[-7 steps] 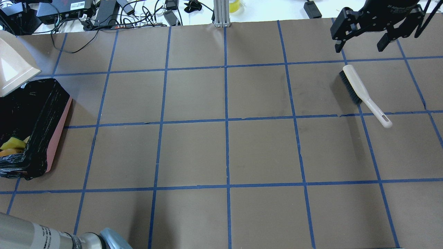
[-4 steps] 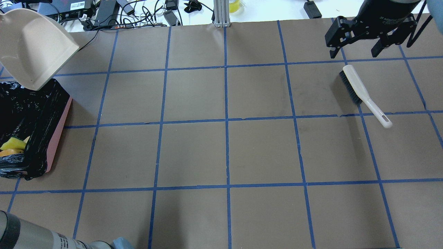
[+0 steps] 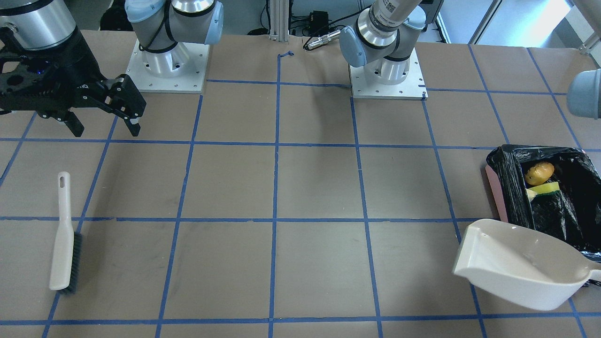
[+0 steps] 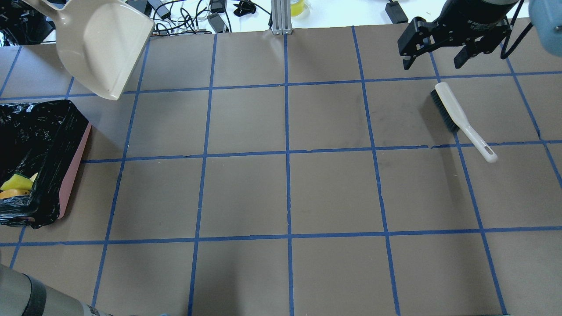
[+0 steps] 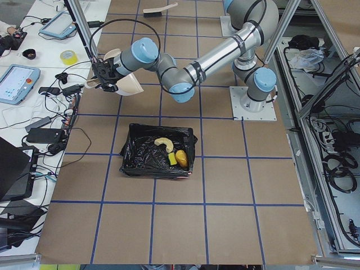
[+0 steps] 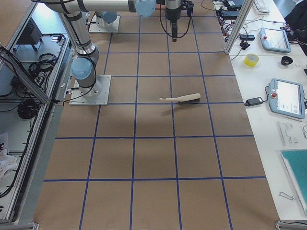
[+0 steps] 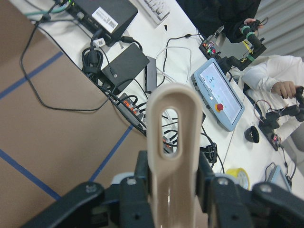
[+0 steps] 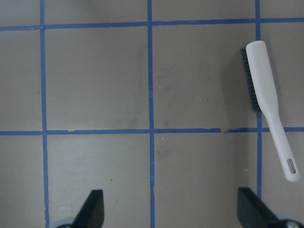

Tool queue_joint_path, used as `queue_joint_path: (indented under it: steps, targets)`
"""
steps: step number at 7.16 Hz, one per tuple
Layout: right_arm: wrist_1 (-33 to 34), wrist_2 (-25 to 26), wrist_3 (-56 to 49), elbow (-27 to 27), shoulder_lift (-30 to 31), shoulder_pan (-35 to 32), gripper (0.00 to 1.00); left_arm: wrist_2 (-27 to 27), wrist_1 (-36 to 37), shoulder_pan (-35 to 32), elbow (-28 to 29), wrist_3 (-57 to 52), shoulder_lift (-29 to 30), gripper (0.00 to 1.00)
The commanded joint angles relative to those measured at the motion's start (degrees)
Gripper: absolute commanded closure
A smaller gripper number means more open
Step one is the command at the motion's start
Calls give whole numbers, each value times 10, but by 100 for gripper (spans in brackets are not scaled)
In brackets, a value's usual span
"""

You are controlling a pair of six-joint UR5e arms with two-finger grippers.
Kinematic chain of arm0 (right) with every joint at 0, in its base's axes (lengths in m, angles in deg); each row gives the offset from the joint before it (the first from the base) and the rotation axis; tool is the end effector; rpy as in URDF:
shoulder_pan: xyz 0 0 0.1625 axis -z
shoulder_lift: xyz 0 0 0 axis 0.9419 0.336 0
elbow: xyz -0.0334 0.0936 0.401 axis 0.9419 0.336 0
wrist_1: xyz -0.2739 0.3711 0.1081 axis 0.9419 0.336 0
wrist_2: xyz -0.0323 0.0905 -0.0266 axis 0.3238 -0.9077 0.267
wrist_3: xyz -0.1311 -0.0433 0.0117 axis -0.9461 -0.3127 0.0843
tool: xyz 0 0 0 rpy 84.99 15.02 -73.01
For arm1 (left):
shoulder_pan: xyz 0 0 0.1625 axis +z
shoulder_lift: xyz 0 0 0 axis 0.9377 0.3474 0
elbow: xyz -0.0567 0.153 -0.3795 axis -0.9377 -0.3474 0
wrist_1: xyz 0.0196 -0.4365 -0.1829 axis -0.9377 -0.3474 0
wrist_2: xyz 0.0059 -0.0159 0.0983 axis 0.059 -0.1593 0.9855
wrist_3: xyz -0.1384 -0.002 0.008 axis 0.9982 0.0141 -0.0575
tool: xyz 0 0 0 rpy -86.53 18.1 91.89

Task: Sweep and dump trash into bin
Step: 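Bring the empty dustpan back over the table with the left gripper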

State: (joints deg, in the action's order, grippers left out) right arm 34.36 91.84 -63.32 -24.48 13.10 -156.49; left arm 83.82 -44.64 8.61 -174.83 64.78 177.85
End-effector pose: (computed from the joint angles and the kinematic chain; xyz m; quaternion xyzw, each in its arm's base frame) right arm 0.1017 -0.5852 0.4703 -0.0023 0.9975 -0.0670 0.0231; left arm 0.1897 -0.7439 0.3961 0.4277 -0.8040 0.3399 0.2349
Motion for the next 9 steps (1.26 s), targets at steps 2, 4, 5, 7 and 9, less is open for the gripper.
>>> queue_joint_path:
  steps: [2, 4, 5, 7, 9]
  targets:
    - [-7, 15, 3, 7, -8, -19, 0, 191, -102, -110, -13, 241, 4, 98]
    - [-15, 26, 3, 17, -21, -20, 0, 273, -276, -151, -8, 277, 19, 99]
    - [-16, 20, 2, 27, -27, -20, 0, 273, -279, -151, -6, 315, 37, 100]
    - [-17, 18, 2, 42, -47, -19, 0, 275, -274, -151, -6, 365, 80, 100]
    - [-14, 14, 2, 37, -41, -19, 0, 299, -212, -163, -6, 443, 111, 100]
